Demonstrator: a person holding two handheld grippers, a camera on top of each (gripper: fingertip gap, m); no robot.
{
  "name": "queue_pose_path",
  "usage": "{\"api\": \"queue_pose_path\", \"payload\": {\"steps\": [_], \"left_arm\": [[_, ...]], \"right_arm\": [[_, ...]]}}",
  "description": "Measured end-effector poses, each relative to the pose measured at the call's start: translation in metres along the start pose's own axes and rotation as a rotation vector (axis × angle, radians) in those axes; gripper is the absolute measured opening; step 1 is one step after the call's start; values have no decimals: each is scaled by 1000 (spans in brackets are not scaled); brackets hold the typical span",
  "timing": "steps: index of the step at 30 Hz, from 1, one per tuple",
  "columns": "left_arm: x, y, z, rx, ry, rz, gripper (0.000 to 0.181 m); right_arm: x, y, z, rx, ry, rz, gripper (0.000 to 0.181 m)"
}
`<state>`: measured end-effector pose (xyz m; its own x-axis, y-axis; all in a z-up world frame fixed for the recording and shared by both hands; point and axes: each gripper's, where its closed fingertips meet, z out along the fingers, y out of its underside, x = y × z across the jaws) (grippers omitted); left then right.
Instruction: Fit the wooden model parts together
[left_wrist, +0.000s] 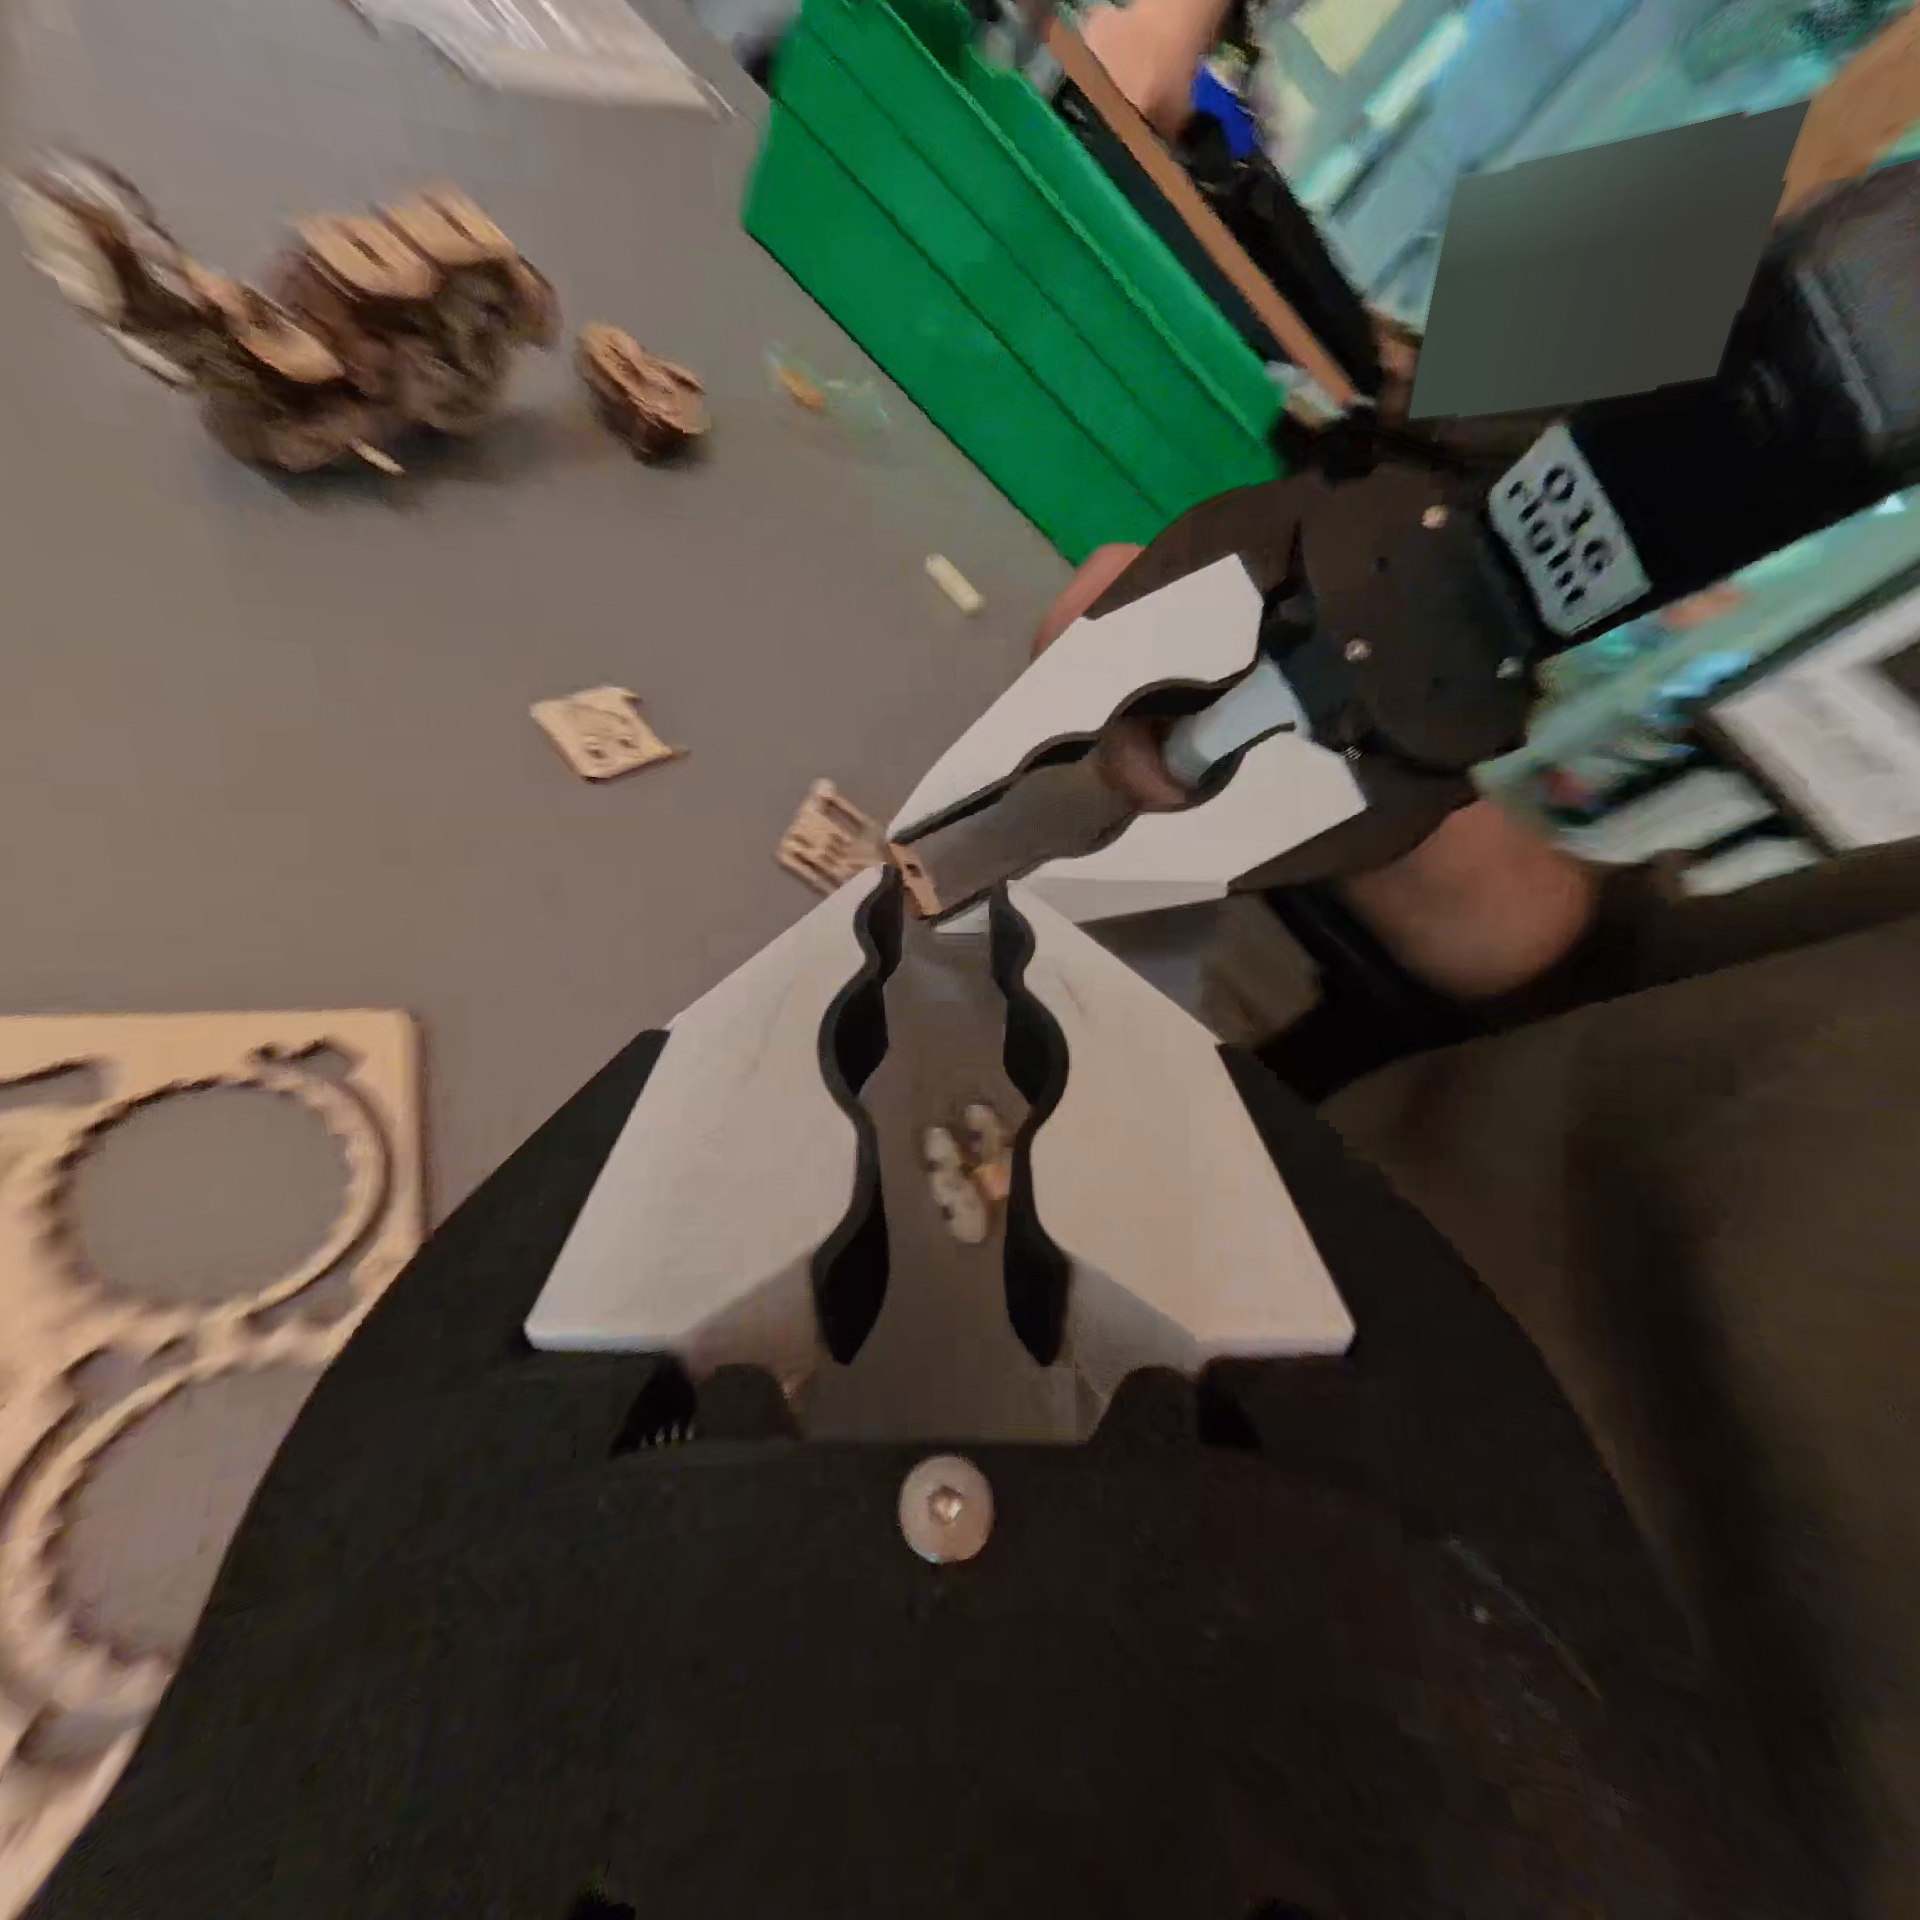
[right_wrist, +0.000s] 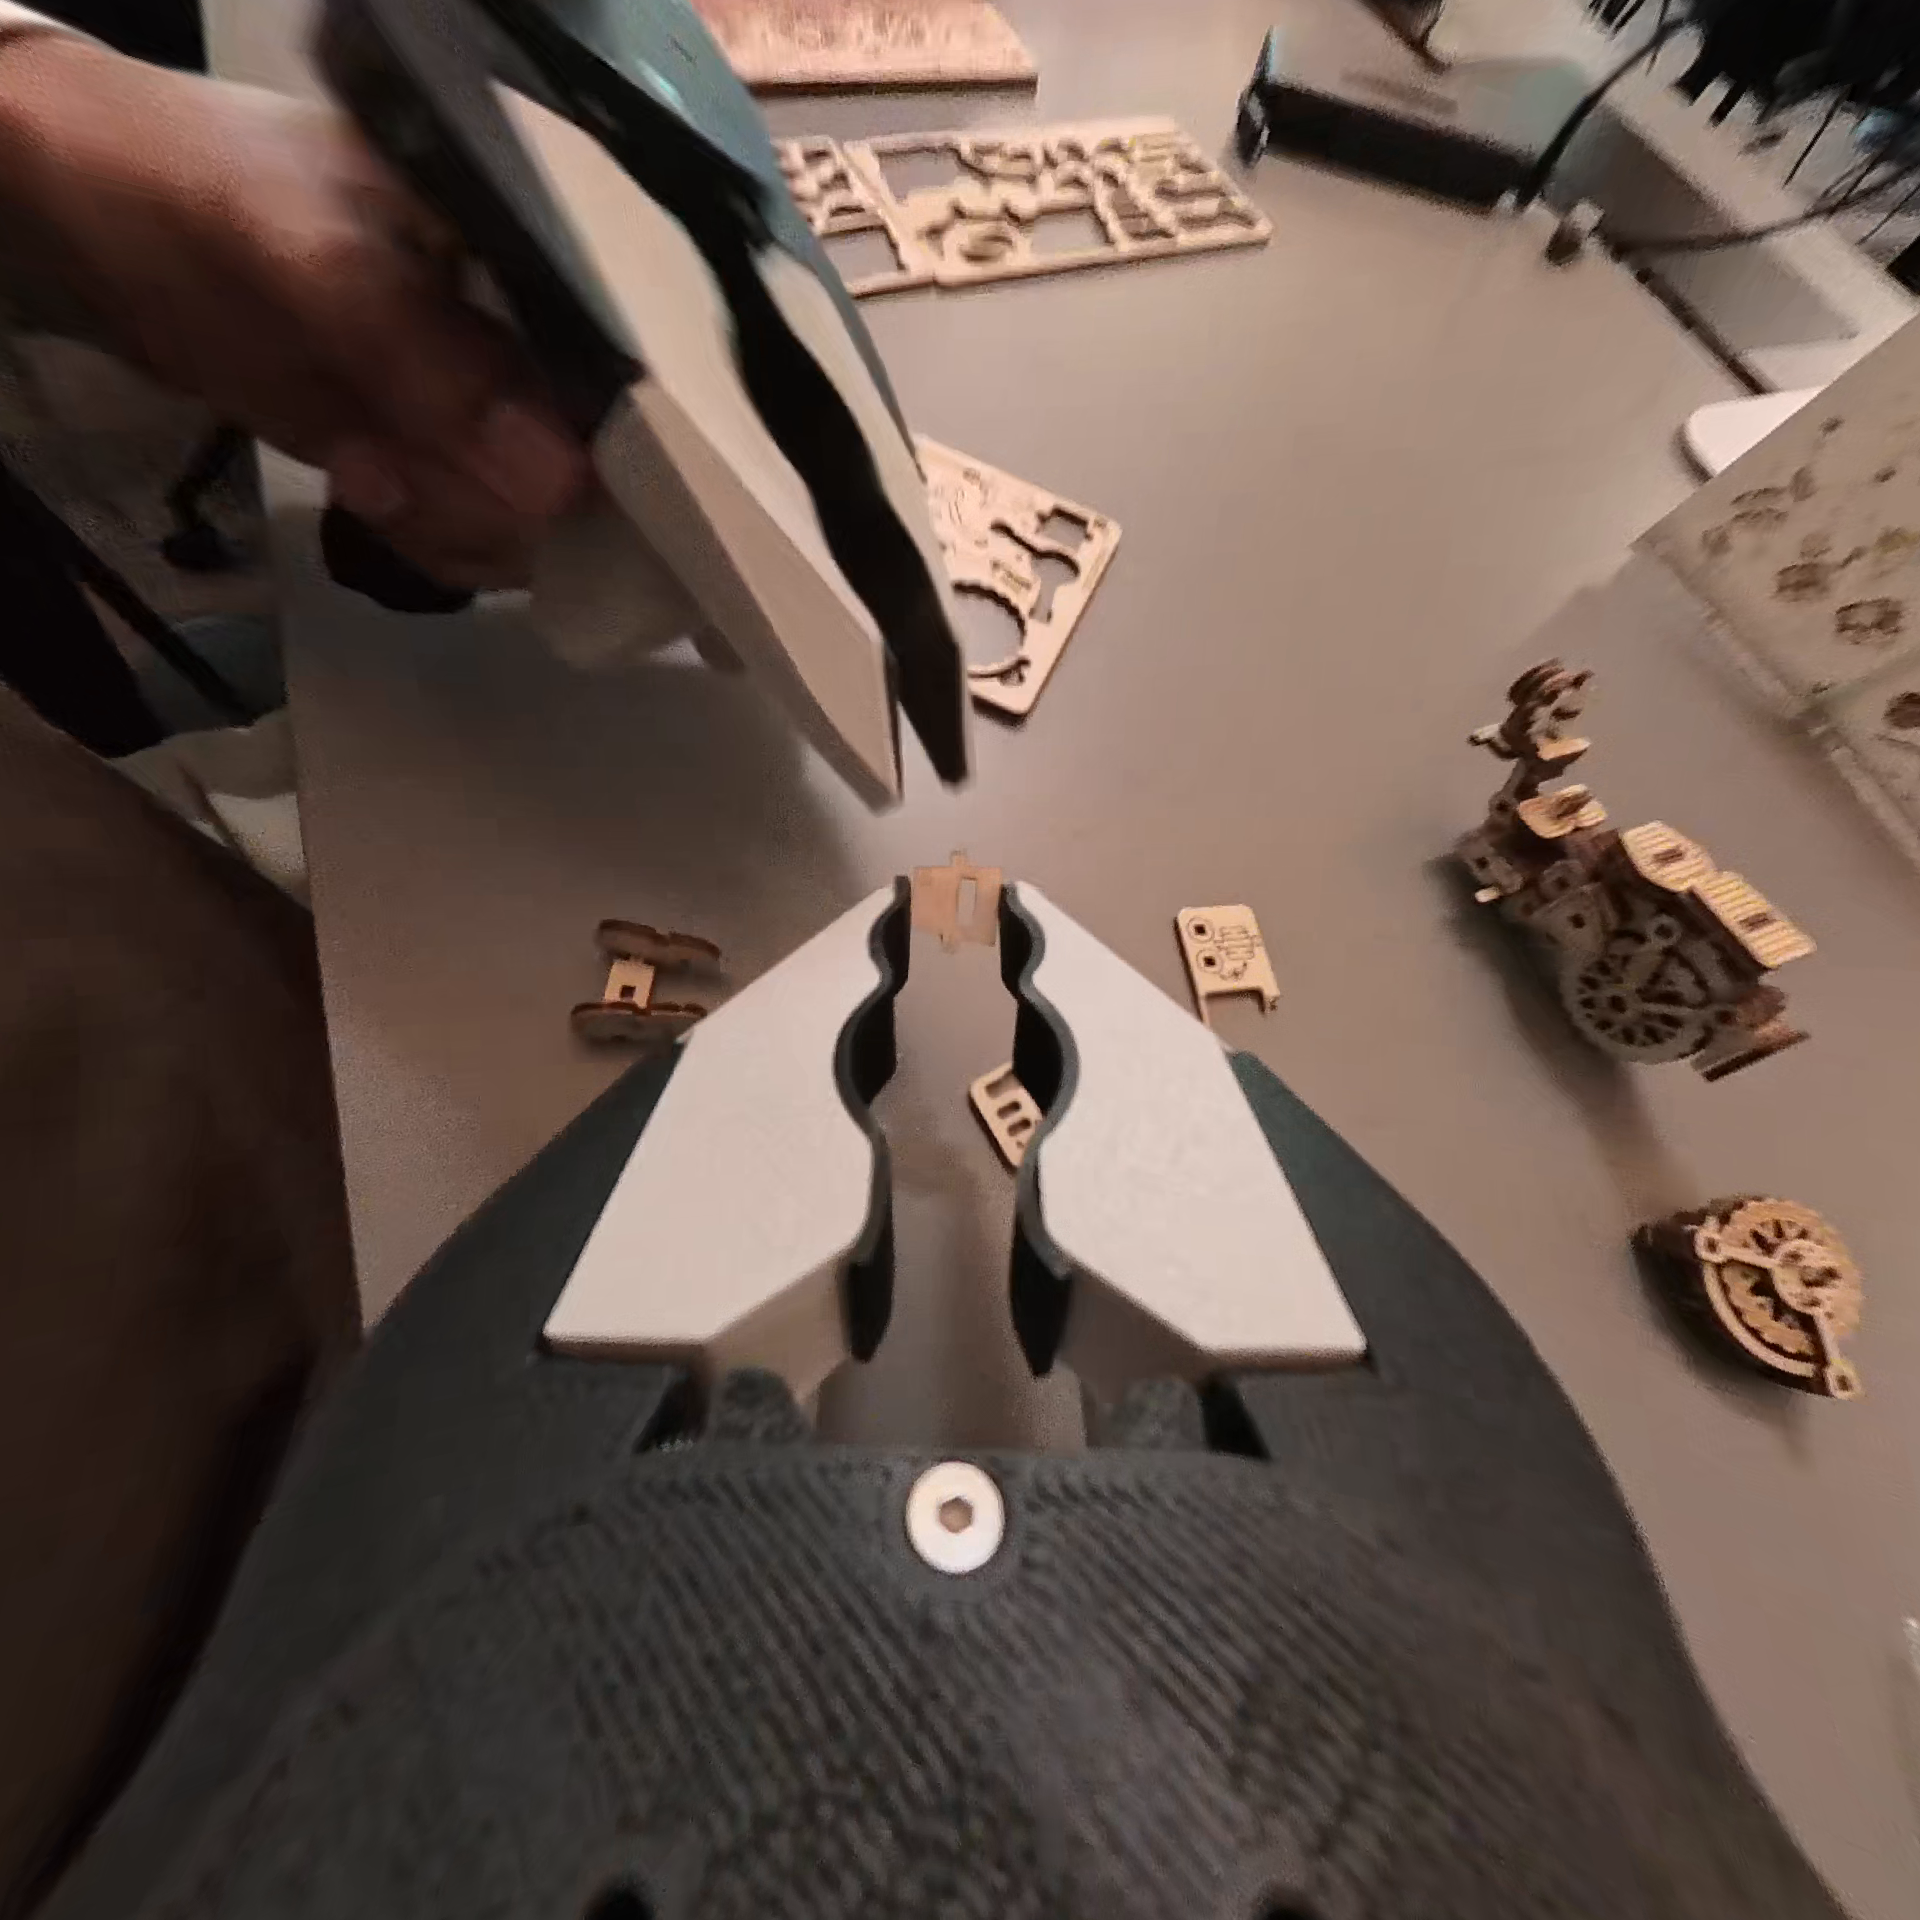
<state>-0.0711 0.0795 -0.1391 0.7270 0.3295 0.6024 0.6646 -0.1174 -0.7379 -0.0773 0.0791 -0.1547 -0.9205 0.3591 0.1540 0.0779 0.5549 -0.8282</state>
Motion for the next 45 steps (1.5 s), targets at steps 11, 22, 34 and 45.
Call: {"api": "queue_pose_path", "payload": {"steps": [11,22,34,45], "left_arm": [[10,8,4,-45,282,-296,0],[1,-16,-24,191,307,-425,0],[5,-24,-26,298,318,-441,1],[12,-19,-21,272,352,-456,1]], "right_arm": [[-17,-15,-7,104,142,-268,16],[-9,-36,5,191,176,-41,27],[10,-39,-14,265,215,27,30],[5,-41,-11,253,226,-10,33]]}}
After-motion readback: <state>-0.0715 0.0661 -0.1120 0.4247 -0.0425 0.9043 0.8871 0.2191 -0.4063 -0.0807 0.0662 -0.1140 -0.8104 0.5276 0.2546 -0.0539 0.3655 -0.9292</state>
